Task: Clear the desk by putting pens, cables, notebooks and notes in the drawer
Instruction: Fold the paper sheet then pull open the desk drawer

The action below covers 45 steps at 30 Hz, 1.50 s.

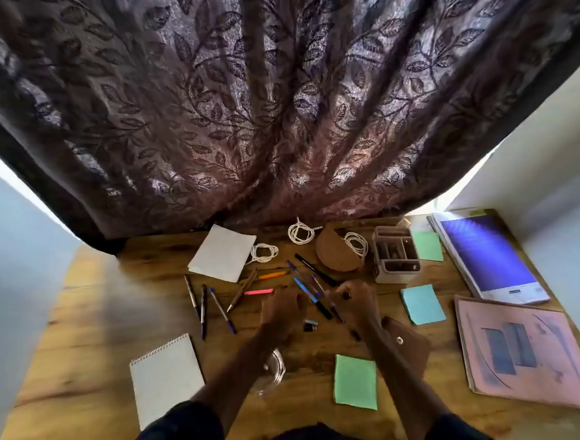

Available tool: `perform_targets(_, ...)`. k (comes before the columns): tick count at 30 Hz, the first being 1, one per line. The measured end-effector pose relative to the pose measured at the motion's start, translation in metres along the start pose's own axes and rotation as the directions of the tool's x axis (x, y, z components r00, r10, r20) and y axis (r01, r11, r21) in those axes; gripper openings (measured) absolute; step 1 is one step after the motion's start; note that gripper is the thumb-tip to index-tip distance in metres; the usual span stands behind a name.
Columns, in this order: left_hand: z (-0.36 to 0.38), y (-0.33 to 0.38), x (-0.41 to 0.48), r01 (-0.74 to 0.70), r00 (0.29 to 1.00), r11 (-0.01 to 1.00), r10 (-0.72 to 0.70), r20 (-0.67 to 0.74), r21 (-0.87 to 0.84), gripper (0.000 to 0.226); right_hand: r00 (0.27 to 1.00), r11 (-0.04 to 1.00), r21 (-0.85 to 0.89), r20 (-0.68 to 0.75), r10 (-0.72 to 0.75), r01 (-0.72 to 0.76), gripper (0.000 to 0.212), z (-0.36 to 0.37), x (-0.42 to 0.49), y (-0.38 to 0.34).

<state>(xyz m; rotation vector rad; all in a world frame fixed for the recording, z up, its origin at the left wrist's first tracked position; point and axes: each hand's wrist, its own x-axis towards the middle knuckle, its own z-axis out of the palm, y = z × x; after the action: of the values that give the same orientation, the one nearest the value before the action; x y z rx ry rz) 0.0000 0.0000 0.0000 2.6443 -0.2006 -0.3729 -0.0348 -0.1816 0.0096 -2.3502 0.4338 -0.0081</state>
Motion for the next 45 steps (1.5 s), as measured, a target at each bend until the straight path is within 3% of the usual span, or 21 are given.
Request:
perform_targets(2,0.001,0.001,0.012,0.001,1.000,1.000,-0.001,-0.006,-0.031,0.033,0.998,1.000,0.019,-0.061,0.002,-0.001,0.021,-0.005,0.018,0.006)
perform_targets(7,-0.006,0.019,0.028,0.006,0.997,0.999,-0.004,0.074,-0.034,0.022,0.999,0.989,-0.146,-0.039,0.029,-0.034,0.057,-0.007,0.062,0.010)
perform_targets(11,0.004,0.020,0.038,-0.024,0.994,0.998,0.030,0.107,-0.061,0.020,1.000,0.963,-0.268,0.012,0.011,-0.007,0.060,0.003,0.086,0.017)
perform_targets(19,0.000,0.015,0.044,-0.046,0.991,0.990,0.063,0.120,-0.137,0.016,0.998,0.980,-0.189,0.018,0.062,-0.057,0.054,0.016,0.093,0.017)
perform_targets(26,-0.010,0.008,0.042,-0.044,0.998,0.969,0.055,0.040,-0.245,0.018,0.998,0.997,0.057,-0.016,0.054,-0.053,0.046,-0.003,0.079,-0.005)
perform_targets(28,-0.014,0.006,0.040,-0.053,0.998,0.950,0.057,0.004,-0.306,0.028,0.998,0.993,0.110,-0.026,0.050,-0.046,0.046,-0.010,0.070,-0.012)
perform_targets(30,-0.019,0.006,0.034,-0.092,0.995,0.949,0.080,-0.055,-0.302,0.052,0.999,0.989,0.142,-0.026,0.038,-0.034,0.045,-0.019,0.057,-0.017)
perform_targets(33,-0.035,0.012,0.019,-0.326,0.934,0.923,0.281,-0.222,-0.205,0.086,0.995,0.972,0.235,0.098,-0.018,-0.005,0.044,-0.035,0.039,-0.019)
perform_targets(35,-0.041,0.009,0.010,-0.486,0.859,0.871,0.461,-0.224,-0.070,0.081,0.968,0.947,0.321,0.231,-0.093,0.014,0.050,-0.046,0.024,-0.020)
perform_targets(37,-0.043,0.004,0.001,-0.569,0.814,0.822,0.566,-0.131,0.020,0.065,0.923,0.921,0.389,0.343,-0.176,0.031,0.046,-0.057,0.009,-0.023)
perform_targets(40,-0.044,-0.004,-0.025,-0.568,0.817,0.823,0.564,-0.117,0.003,0.059,0.872,0.889,0.458,0.433,-0.227,0.004,0.033,-0.066,-0.007,-0.019)
perform_targets(45,-0.031,-0.003,-0.079,-0.427,0.898,0.902,0.415,-0.145,-0.060,0.068,0.888,0.909,0.417,0.423,-0.180,-0.014,0.055,-0.052,-0.030,-0.002)
